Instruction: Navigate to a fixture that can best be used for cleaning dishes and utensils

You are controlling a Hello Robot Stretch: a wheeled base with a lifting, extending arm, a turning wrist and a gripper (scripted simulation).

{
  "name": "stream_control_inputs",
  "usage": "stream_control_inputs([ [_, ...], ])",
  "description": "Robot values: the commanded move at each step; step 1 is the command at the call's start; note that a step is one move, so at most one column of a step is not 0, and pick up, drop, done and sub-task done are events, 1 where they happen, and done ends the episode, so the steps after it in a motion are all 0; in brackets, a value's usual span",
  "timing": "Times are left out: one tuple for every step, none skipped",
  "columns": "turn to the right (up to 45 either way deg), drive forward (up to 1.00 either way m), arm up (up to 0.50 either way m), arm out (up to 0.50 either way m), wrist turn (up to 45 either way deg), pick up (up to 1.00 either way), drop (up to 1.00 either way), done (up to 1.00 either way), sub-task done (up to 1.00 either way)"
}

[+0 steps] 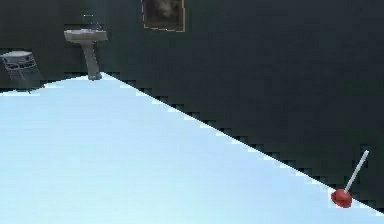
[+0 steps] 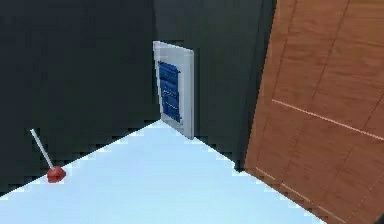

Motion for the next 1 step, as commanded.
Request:
stream_control_inputs([
  [-33.0, 0.00, 0.00, 0.00, 0.0, 0.00, 0.00, 0.00, 0.00],
])
